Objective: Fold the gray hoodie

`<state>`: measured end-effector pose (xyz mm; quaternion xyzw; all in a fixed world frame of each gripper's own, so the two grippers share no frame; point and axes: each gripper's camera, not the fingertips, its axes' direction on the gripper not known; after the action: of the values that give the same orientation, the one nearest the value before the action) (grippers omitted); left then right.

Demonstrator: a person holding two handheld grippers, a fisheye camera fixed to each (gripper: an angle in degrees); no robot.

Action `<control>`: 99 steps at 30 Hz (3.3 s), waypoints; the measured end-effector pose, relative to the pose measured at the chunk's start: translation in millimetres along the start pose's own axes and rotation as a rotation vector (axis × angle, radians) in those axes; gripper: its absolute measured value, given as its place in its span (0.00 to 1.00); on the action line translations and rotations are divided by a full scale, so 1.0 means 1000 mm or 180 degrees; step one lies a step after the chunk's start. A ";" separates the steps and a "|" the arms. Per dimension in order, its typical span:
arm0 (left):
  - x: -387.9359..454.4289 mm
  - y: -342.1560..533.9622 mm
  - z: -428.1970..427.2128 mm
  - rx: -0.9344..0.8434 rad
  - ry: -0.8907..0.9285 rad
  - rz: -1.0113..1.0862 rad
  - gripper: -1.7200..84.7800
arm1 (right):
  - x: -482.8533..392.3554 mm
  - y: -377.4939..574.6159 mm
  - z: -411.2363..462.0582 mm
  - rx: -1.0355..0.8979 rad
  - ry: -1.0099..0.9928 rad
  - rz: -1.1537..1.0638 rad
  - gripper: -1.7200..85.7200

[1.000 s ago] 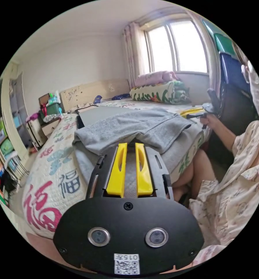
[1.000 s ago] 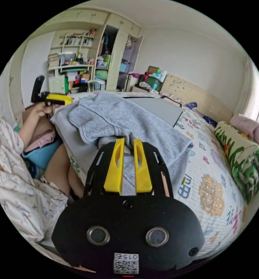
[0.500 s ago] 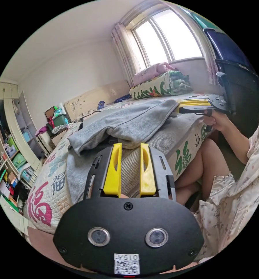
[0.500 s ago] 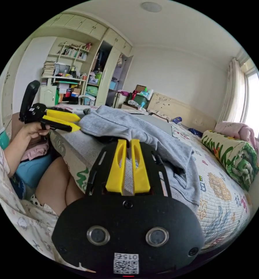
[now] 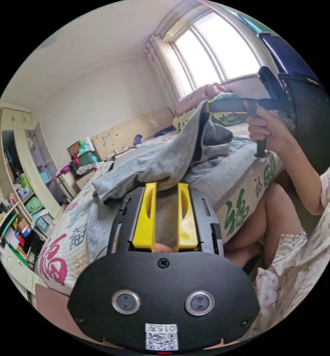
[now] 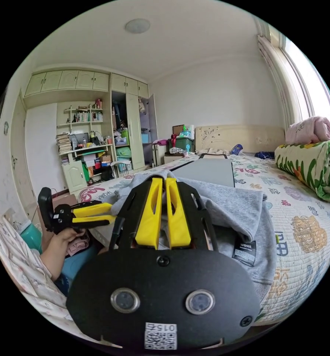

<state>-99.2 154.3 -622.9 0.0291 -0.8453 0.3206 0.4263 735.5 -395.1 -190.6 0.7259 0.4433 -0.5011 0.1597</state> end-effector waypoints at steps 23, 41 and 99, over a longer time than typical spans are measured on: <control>-0.059 -0.074 -0.088 0.0352 0.0723 -0.0237 0.03 | 0.078 0.127 -0.038 -0.0569 0.0122 -0.0403 0.01; -0.285 -0.169 -0.079 0.0429 0.0652 -0.1933 0.11 | 0.084 0.148 -0.056 -0.0071 -0.0632 -0.0640 0.07; -0.305 -0.218 0.159 -0.0488 0.1312 -0.1518 0.09 | 0.147 -0.040 -0.064 -0.0520 0.0812 0.0941 0.09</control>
<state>53.6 -176.6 -804.4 0.1286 -0.7323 0.1463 0.6526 755.8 -258.4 -281.8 0.8252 0.3877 -0.3387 0.2323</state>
